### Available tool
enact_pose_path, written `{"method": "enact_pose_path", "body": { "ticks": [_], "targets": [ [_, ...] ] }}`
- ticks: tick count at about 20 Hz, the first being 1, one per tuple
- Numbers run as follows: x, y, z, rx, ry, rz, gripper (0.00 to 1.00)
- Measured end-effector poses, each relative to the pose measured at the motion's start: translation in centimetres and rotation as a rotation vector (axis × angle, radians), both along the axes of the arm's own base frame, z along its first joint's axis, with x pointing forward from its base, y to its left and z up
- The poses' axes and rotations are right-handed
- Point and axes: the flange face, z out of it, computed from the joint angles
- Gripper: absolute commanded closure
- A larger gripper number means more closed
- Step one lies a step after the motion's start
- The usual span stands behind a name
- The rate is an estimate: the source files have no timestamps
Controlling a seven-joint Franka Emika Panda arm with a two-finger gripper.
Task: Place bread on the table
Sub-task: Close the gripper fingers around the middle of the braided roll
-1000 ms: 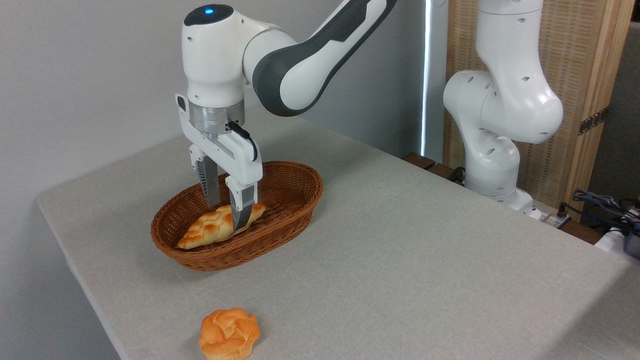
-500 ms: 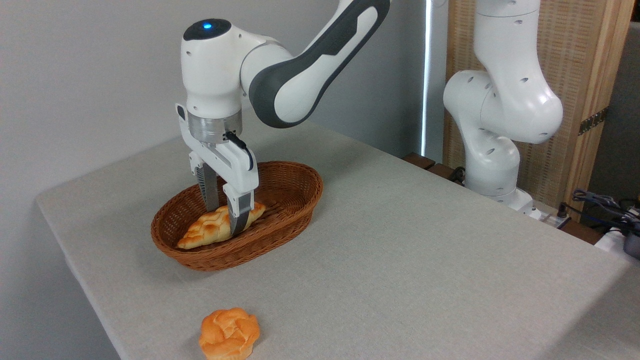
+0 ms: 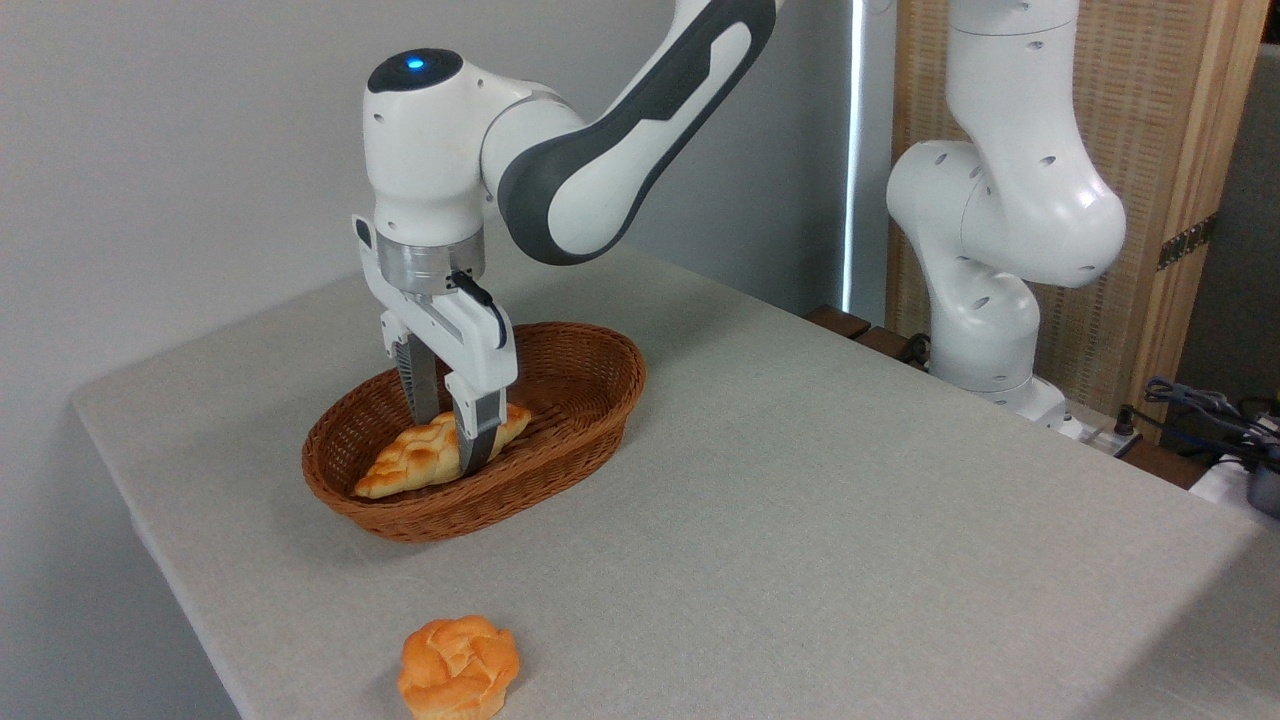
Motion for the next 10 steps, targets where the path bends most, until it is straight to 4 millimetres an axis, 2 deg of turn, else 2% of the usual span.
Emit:
{"method": "enact_pose_path", "body": {
  "ticks": [10],
  "targets": [
    [-0.09, -0.05, -0.17, 0.001, 0.002, -0.001, 0.67]
  ]
}}
